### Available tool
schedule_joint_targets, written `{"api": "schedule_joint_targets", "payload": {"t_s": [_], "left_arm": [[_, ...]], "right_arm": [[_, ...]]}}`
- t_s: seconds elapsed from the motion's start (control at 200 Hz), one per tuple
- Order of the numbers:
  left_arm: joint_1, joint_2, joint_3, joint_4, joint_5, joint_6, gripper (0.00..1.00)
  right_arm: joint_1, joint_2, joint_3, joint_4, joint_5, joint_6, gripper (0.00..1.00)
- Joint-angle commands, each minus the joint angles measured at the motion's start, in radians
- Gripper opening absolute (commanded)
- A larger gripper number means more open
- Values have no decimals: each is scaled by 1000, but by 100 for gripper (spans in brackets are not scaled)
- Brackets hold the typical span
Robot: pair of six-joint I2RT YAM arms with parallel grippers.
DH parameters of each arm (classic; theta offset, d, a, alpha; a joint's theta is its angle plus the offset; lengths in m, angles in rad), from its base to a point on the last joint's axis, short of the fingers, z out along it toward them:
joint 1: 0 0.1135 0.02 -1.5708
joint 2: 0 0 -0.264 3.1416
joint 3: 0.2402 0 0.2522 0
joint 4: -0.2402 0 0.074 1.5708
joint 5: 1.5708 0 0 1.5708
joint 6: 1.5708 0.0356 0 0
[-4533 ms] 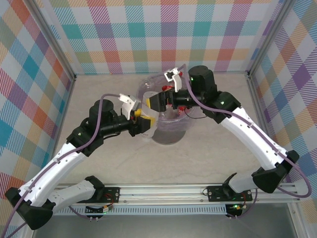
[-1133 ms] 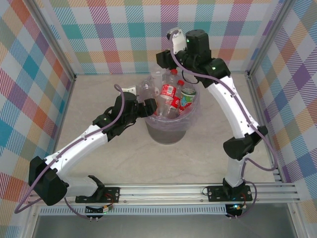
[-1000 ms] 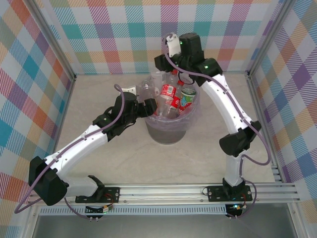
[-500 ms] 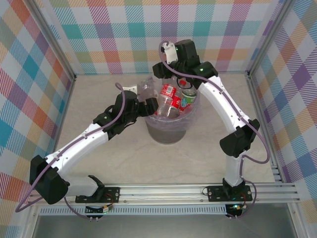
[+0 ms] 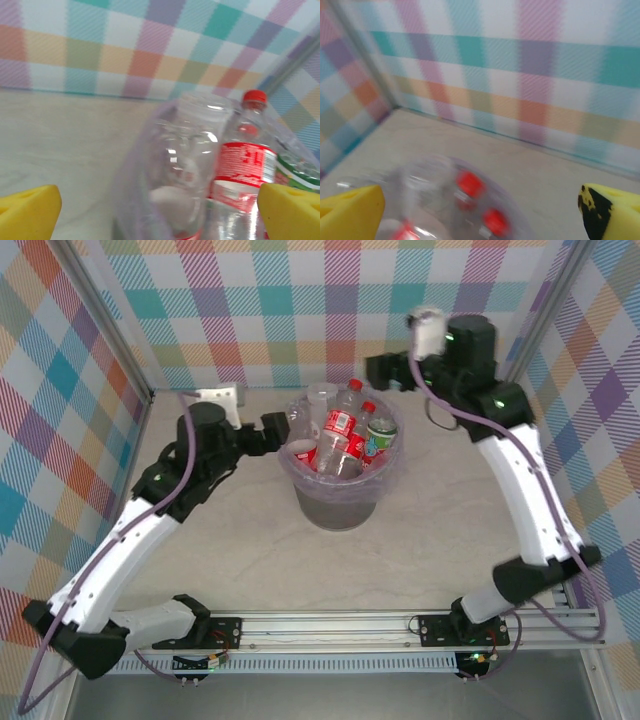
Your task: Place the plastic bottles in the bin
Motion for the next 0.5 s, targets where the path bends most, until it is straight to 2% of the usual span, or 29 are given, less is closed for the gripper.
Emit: {"api": "schedule_joint_targets", "payload": {"t_s": [0.0, 0.125, 0.21, 0.32, 0.405, 0.49], "left_arm": [[68, -75, -92, -59, -201, 94, 100], [183, -127, -259, 4, -296, 95, 100], [229, -147, -399, 90, -365, 95, 100], [261, -138, -565, 218, -463, 107, 100], [296, -107, -669, 317, -436, 106, 100], [315, -79, -760, 433, -404, 109, 100]], "right_arm": [[-132, -139, -208, 46, 92, 34, 99], [-307, -267, -467, 91, 133, 70, 99], [-386, -328, -660, 166, 135, 95, 99], [-414, -378, -907, 290, 180, 84, 99], [-416, -375, -1053, 378, 241, 106, 99], [-417, -354, -1167, 474, 236, 112, 99]]}}
